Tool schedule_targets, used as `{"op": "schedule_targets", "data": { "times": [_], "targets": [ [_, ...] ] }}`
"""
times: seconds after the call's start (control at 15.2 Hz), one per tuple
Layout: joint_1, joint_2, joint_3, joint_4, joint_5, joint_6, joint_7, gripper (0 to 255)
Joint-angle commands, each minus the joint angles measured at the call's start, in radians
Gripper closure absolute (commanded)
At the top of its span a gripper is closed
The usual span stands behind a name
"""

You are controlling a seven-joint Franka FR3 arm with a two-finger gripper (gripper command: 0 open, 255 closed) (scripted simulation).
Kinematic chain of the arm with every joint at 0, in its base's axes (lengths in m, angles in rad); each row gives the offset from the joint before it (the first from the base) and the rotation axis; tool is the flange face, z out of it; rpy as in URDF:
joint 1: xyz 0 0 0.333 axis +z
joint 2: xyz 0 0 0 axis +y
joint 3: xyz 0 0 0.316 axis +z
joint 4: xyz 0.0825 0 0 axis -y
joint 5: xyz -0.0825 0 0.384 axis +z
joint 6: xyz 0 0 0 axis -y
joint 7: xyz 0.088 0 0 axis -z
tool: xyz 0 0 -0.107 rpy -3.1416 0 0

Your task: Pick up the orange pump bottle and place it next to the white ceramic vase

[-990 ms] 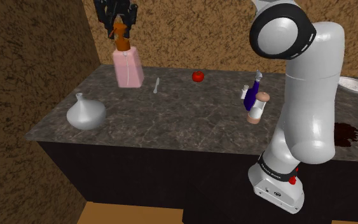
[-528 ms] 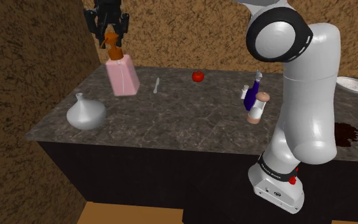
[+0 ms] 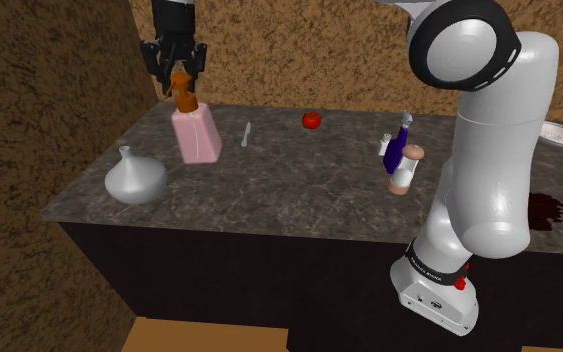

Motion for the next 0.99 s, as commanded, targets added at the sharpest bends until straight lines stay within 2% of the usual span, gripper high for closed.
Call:
{"op": "schedule_targets", "data": {
  "times": [0.0,0.92],
  "targets": [
    [0.001,-0.013,0.000,-0.047,0.000,0.035,-0.004,255],
    [0.006,-0.059,0.001,-0.303,0.002,0.243,-0.029,255]
  ]
}}
